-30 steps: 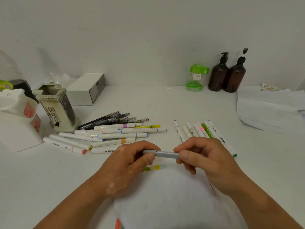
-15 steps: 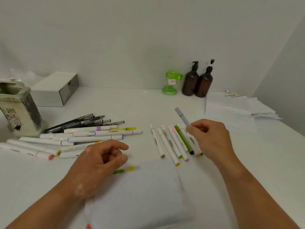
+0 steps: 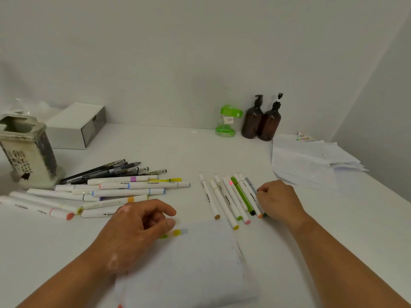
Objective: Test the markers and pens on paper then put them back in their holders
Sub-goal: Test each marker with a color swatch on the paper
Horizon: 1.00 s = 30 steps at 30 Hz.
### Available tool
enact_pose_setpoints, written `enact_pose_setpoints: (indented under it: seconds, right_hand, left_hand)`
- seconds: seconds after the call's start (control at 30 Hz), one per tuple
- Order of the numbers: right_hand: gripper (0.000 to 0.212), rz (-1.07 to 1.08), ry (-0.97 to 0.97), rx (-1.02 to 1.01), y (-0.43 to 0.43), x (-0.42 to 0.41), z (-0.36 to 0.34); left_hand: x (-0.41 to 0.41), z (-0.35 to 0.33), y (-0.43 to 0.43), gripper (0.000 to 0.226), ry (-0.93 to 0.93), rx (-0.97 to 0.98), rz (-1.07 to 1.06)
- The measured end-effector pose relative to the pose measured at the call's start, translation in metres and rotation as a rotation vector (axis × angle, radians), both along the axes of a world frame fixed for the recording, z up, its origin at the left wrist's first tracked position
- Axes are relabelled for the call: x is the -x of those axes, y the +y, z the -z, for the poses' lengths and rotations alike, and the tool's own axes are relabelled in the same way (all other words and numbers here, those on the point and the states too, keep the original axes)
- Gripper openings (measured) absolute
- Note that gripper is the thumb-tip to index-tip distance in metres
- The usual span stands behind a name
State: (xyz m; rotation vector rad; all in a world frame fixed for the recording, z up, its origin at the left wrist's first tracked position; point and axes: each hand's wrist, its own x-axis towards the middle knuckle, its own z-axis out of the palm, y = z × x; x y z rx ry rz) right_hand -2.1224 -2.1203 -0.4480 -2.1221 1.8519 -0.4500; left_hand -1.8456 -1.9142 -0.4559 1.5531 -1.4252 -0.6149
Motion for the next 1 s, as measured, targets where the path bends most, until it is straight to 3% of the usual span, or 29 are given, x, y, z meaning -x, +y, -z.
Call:
enact_pose_setpoints:
  seconds: [0.33, 0.43, 0.57, 0.67, 0.87, 1.0]
  right_hand:
    - [0.026, -0.004, 0.134, 0.01, 0.006, -0.009, -0.007]
    - [0.021, 0.004, 0.16, 0.186, 0.013, -0.026, -0.023]
    - [0.024, -0.392, -0.001, 0.254, 0.038, -0.084, -0.034]
    - [0.03, -0.585, 0.103, 0.237, 0.047, -0.132, -0.032]
    - [0.034, -0.636, 0.309, 0.236, 0.046, -0.181, -0.019]
    - [0.039, -0.645, 0.317, 0.281, 0.045, -0.183, -0.011]
  left_hand:
    - [0.002, 0.001, 0.003, 0.009, -0.094, -0.002, 0.038]
    - [0.002, 0.0, 0.003, 0.006, -0.097, -0.003, 0.05]
    - [0.004, -0.001, 0.003, 0.005, -0.099, -0.015, 0.067]
    - [0.004, -0.004, 0.004, 0.004, -0.089, -0.018, 0.064]
    - [0.002, -0.006, 0.004, 0.002, -0.047, 0.003, 0.061]
    - [0.001, -0.007, 0.004, 0.001, -0.044, 0.007, 0.064]
